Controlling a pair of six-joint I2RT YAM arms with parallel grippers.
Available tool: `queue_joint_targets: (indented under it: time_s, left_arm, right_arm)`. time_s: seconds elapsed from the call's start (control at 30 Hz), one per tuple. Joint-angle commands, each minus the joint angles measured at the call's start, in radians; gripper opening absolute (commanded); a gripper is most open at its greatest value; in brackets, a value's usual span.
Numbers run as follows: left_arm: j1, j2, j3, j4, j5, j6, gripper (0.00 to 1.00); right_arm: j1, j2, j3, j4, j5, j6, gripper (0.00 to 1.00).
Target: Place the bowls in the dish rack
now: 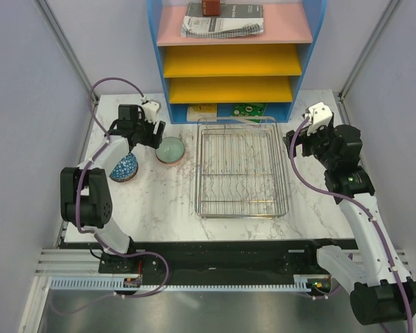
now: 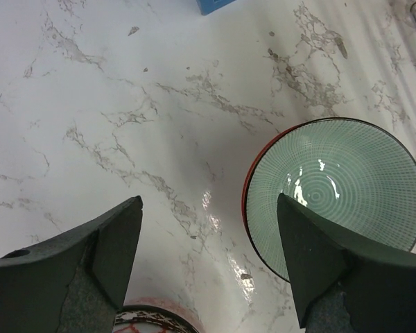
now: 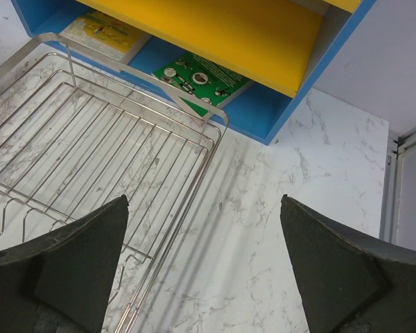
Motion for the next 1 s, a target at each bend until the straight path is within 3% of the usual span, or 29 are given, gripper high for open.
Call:
queue_joint_targets:
  time_s: [0.0,0.43,0.63,0.67,0.9,0.97]
  left_arm:
    - [-0.008,0.04,0.065,0.006,-0.008,0.051,0.82]
    - [-0.051,0.074,0.047,-0.051,0.076,0.112,0.63]
    - [-0.053,0.103,0.057,-0.063,0.059,0.129,0.49]
    - [-0.054,0.11,0.059,-0.066,0.061,0.13,0.4]
    - [-0.057,0.123,0.064,-0.078,0.055,0.135,0.39]
    - [-0.057,0.121,0.064,-0.078,0.05,0.132,0.34]
  right_arm:
    - [0.008,0.014,-0.008,0.016,-0.021,-0.019,0.98]
    - [0.028,0.028,-0.012,0.018,0.002,-0.033,0.98]
    - [0.028,0.022,-0.016,0.018,-0.001,-0.029,0.98]
    - [0.026,0.02,-0.017,0.019,-0.001,-0.029,0.98]
    - [0.029,0.022,-0.019,0.021,-0.004,-0.029,0.98]
    - [0.029,0.022,-0.019,0.021,-0.004,-0.028,0.98]
